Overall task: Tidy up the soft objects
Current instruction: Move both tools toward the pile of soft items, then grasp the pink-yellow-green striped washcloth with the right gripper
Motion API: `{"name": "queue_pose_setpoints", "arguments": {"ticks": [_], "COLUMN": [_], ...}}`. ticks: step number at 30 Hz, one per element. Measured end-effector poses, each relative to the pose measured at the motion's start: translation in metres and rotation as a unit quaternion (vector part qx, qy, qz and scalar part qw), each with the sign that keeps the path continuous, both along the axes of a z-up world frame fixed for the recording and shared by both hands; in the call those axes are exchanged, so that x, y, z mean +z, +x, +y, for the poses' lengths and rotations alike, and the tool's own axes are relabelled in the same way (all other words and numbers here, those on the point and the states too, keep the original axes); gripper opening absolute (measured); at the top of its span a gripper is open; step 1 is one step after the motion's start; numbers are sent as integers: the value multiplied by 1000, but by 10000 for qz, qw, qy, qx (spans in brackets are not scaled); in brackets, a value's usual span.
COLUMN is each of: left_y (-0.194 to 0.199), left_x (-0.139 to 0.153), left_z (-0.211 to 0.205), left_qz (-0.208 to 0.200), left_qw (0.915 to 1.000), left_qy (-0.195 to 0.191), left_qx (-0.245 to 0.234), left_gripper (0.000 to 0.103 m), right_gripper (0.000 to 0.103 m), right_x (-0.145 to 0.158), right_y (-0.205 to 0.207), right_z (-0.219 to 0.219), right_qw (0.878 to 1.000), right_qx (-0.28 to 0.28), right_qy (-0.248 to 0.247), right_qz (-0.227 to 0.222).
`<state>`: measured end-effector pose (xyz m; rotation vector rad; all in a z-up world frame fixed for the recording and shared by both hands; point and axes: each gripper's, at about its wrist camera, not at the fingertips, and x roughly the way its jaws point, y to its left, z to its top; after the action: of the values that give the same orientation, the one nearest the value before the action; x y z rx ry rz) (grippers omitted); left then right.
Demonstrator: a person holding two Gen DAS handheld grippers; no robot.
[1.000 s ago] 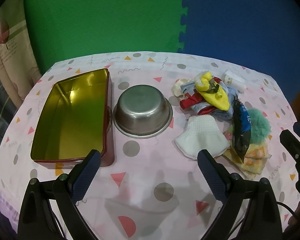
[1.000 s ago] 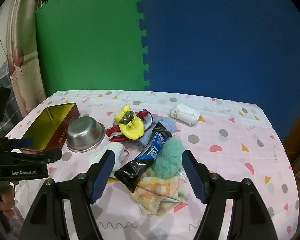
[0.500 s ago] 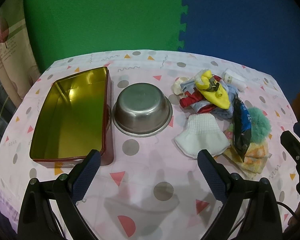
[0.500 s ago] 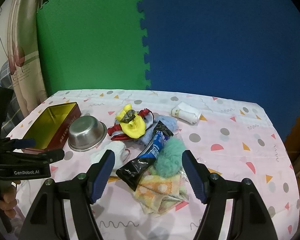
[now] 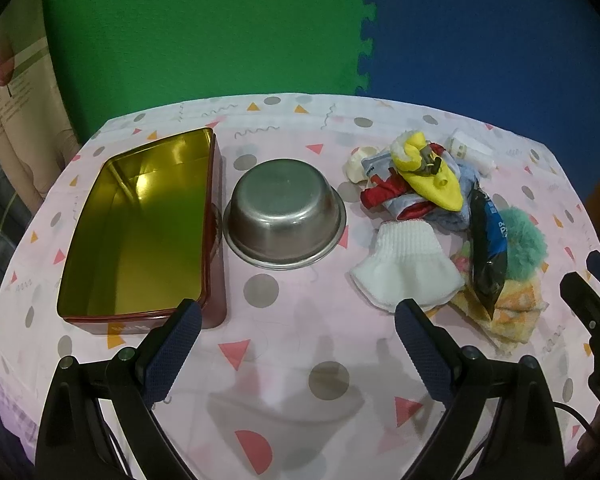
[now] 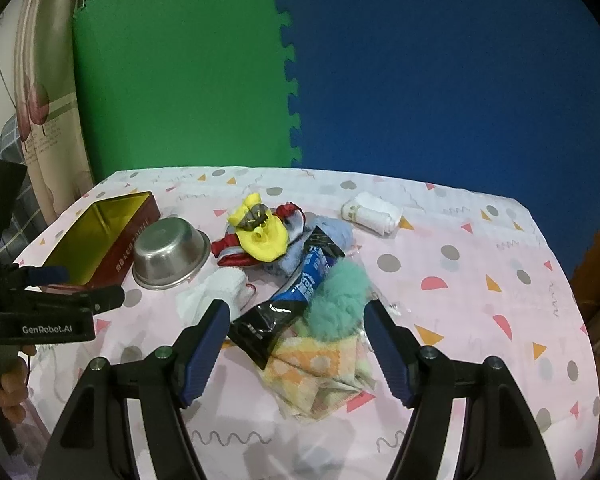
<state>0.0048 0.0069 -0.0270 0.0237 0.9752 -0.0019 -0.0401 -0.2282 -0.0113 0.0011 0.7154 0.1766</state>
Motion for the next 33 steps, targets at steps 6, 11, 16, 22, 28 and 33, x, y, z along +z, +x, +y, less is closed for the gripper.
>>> {"name": "queue_pose_setpoints", "arguments": {"ticks": [6, 11, 16, 22, 28, 33], "left_y": [4, 7, 9, 12, 17, 22], "left_x": [-3, -10, -16, -22, -29, -35], "left_z": [0, -1, -4, -7, -10, -16], "left_qz": [53, 117, 195, 258, 330, 383], "left_qw": [10000, 9999, 9997, 9994, 9992, 9986], "left_qy": [26, 68, 110, 133, 141, 191], "left_qx": [-27, -53, -102, -168, -202, -298], "left_gripper": [96, 96, 96, 96, 96, 96], "right_gripper": [71, 72, 72, 72, 72, 72], "right_x": [-13, -31, -50, -69, -81, -88], "right_y": [1, 3, 5, 17, 34, 43], "right_z": [-8, -15, -13, -16, -19, -14], "right_qw": [9997, 9984, 9964, 9943, 9914, 9887], "right_qx": [8, 35, 172, 200, 320, 513], "right_qy": [-168, -259, -276, -257, -50, -91], "right_qz": [188, 492, 777, 1015, 1269, 1408]}}
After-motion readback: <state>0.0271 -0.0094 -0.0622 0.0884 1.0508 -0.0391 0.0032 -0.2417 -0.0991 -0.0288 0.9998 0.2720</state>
